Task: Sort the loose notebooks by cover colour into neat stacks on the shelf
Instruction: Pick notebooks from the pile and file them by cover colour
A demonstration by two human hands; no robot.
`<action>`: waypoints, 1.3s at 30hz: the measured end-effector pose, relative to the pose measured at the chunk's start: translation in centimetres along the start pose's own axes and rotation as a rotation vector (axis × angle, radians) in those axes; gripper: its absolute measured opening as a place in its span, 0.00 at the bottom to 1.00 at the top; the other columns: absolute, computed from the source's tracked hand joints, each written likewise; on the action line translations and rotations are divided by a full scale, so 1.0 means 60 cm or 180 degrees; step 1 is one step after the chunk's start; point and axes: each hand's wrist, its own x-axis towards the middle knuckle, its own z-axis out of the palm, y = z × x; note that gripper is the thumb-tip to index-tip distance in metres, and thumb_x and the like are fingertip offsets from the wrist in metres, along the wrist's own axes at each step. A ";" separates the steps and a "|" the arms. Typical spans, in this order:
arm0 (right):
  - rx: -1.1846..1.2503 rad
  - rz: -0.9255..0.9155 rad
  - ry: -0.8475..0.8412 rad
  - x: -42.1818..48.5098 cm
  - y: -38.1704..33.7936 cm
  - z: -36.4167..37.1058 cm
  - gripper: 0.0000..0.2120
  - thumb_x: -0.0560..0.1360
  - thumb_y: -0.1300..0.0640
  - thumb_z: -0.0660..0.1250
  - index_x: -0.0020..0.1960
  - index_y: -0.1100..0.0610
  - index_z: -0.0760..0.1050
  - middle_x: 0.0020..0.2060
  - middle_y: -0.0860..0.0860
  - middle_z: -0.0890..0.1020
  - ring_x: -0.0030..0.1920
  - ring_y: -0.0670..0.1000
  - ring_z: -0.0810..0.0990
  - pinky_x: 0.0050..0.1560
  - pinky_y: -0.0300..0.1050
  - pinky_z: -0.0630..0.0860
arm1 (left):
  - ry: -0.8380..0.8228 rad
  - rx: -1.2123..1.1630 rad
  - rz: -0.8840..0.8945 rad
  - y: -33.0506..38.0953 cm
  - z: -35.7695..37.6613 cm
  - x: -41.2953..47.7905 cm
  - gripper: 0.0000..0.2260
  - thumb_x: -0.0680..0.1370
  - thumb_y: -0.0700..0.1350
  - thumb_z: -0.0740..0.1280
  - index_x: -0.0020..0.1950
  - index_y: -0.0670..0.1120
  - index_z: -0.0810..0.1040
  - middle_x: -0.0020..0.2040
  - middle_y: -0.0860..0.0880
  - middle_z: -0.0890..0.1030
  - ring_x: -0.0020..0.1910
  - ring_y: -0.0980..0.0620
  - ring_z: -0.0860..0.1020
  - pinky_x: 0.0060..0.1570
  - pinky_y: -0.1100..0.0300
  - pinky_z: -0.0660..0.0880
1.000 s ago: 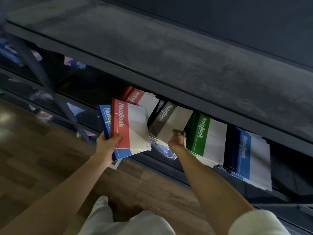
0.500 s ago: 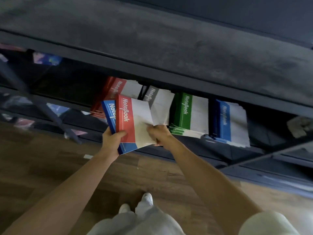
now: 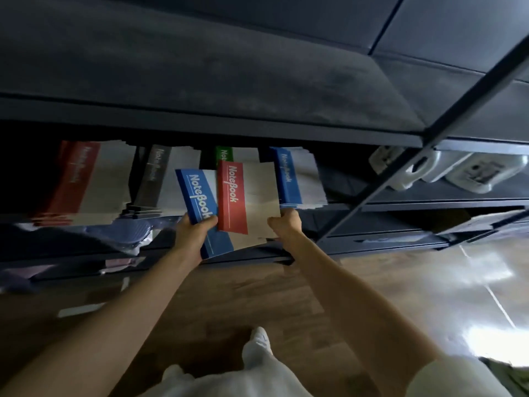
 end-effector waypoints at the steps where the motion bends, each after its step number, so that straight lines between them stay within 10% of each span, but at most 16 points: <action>1: 0.0002 -0.0010 0.0039 0.010 0.006 -0.019 0.15 0.73 0.66 0.61 0.59 0.63 0.75 0.53 0.57 0.81 0.46 0.53 0.77 0.41 0.40 0.71 | -0.0046 0.0050 -0.0002 0.001 0.022 0.004 0.12 0.74 0.34 0.68 0.54 0.45 0.73 0.43 0.49 0.78 0.39 0.53 0.77 0.37 0.59 0.72; 17: -0.0252 -0.0487 -0.0550 0.153 0.003 -0.128 0.09 0.73 0.65 0.63 0.51 0.56 0.68 0.39 0.50 0.75 0.42 0.53 0.75 0.34 0.41 0.73 | 0.0317 -0.0628 -0.0143 -0.024 0.199 0.033 0.15 0.77 0.38 0.66 0.63 0.42 0.73 0.57 0.42 0.78 0.52 0.43 0.78 0.51 0.50 0.75; 28: -0.0210 -0.0754 -0.0928 0.072 -0.133 0.113 0.19 0.75 0.69 0.60 0.65 0.61 0.67 0.56 0.58 0.77 0.53 0.56 0.77 0.49 0.42 0.75 | 0.1156 -0.0764 0.0087 0.029 -0.068 0.015 0.15 0.74 0.31 0.66 0.60 0.40 0.73 0.56 0.40 0.78 0.43 0.44 0.78 0.43 0.52 0.74; 32: -0.0170 -0.0903 -0.0845 0.030 -0.183 0.219 0.15 0.74 0.70 0.57 0.55 0.55 0.69 0.47 0.55 0.77 0.43 0.54 0.75 0.41 0.41 0.72 | 0.1522 -0.0908 0.0050 0.054 -0.202 0.008 0.19 0.75 0.29 0.65 0.65 0.40 0.71 0.56 0.41 0.76 0.46 0.42 0.76 0.48 0.48 0.71; 39: -0.0303 -0.0892 -0.1080 -0.022 -0.257 0.368 0.22 0.74 0.71 0.55 0.64 0.58 0.73 0.61 0.57 0.76 0.60 0.56 0.77 0.58 0.42 0.75 | 0.1670 -0.1042 0.0026 0.073 -0.373 -0.003 0.22 0.76 0.30 0.64 0.67 0.44 0.67 0.57 0.43 0.75 0.52 0.43 0.74 0.52 0.49 0.71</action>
